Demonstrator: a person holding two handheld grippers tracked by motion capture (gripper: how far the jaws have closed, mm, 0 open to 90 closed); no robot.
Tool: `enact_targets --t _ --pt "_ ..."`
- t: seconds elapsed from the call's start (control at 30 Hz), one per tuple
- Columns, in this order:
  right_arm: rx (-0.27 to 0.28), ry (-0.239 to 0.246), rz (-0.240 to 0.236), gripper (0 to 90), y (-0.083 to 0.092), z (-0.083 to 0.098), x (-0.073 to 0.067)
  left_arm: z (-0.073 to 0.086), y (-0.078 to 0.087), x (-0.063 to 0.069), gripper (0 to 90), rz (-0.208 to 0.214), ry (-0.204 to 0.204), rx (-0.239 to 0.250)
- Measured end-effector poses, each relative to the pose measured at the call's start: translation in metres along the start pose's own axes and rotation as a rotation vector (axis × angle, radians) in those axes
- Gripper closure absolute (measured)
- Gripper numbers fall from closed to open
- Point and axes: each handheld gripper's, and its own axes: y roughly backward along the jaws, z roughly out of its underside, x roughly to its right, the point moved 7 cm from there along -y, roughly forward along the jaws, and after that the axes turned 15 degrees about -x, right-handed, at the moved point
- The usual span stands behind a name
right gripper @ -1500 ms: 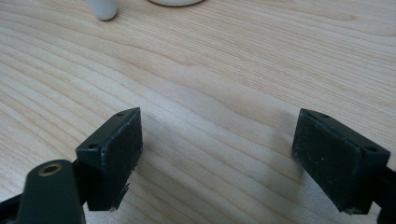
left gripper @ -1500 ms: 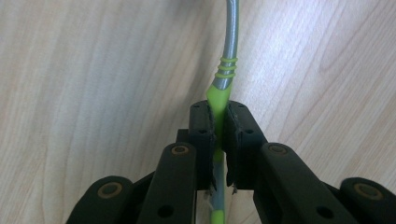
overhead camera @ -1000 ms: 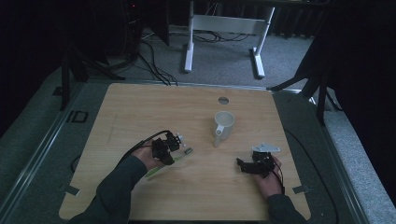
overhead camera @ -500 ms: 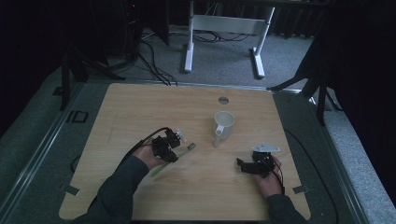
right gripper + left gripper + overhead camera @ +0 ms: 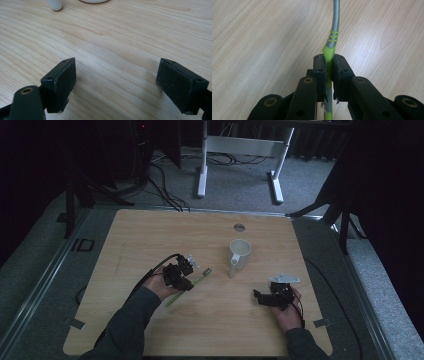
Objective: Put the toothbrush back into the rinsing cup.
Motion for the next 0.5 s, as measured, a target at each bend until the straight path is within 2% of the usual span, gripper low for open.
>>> enact_targets --t 0.5 --pt "0.001 0.001 0.0 15.9 0.0 -0.0001 0.0001 -0.01 0.006 -0.0024 82.1 -0.021 0.048 0.111"
